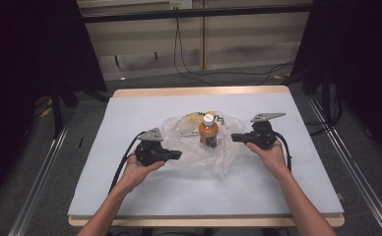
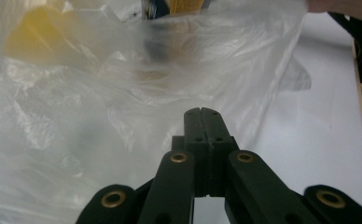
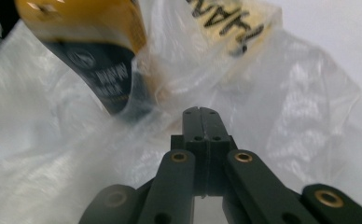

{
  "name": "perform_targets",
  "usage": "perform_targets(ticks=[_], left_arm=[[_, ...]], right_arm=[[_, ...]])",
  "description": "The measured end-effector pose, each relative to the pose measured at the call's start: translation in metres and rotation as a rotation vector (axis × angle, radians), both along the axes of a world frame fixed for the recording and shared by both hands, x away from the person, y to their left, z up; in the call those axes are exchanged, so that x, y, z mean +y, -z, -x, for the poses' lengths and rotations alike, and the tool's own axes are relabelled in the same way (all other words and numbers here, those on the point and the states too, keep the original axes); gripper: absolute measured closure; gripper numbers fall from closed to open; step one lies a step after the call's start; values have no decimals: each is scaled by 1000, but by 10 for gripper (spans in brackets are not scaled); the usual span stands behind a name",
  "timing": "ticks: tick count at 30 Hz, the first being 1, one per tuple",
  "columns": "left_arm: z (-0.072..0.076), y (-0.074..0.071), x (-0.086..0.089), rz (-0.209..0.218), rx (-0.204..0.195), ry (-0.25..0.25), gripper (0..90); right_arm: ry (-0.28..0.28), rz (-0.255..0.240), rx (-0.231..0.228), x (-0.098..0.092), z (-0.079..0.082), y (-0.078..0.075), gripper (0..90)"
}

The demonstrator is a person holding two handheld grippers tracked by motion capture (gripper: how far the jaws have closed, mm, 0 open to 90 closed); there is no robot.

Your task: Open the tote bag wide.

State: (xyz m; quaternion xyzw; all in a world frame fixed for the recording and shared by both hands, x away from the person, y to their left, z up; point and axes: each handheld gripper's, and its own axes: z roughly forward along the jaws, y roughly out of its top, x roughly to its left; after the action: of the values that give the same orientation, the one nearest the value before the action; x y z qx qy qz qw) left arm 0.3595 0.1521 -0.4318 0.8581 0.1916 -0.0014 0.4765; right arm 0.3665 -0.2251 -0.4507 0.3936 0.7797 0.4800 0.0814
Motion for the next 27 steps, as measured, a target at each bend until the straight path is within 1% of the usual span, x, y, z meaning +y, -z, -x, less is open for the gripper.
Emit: perform_targets(ticks=[2,4,8,10,11,12,13,15,17,18,19,20,22,23,25,27], left_arm=[[-2,-8,-2,13,-13,-6,900],[-3,-16,-5,44,-19,-11,900],[-7,-32,-15,55,-47,11,900],[-9,-38,-22,87,-46,20,900],[-11,-40,-25,96,-44,23,900],[-13,-40,-28,98,-40,28,900],[-16,-40,-32,94,-36,21,900],[-22,-34,-39,92,-10,11,900],[-30,-25,-46,71,10,4,900],[-33,-20,-49,57,19,-9,900],[-37,-14,-53,32,26,-13,900],[-39,-8,-56,-3,27,-25,900],[-43,3,-62,-50,38,-22,900],[-45,7,-64,-64,42,-30,900],[-47,14,-65,-90,51,-30,900],[-49,18,-65,-109,54,-32,900]], right_arm=[[-7,-21,-12,1,1,-7,900],[-22,-16,-20,5,3,-13,900],[-69,-31,-34,18,9,-21,900],[-89,-38,-42,23,12,-25,900],[-95,-48,-44,25,14,-26,900],[-101,-54,-48,26,16,-28,900],[-110,-55,-50,28,17,-29,900],[-120,-49,-43,31,18,-29,900],[-132,-34,-30,36,18,-25,900],[-140,-30,-21,39,17,-22,900],[-145,-31,-12,42,15,-19,900],[-149,-28,-3,45,14,-16,900],[-155,1,18,51,10,-8,900],[-160,7,32,52,7,-3,900],[-136,29,47,50,3,6,900],[-111,37,65,45,0,11,900]])
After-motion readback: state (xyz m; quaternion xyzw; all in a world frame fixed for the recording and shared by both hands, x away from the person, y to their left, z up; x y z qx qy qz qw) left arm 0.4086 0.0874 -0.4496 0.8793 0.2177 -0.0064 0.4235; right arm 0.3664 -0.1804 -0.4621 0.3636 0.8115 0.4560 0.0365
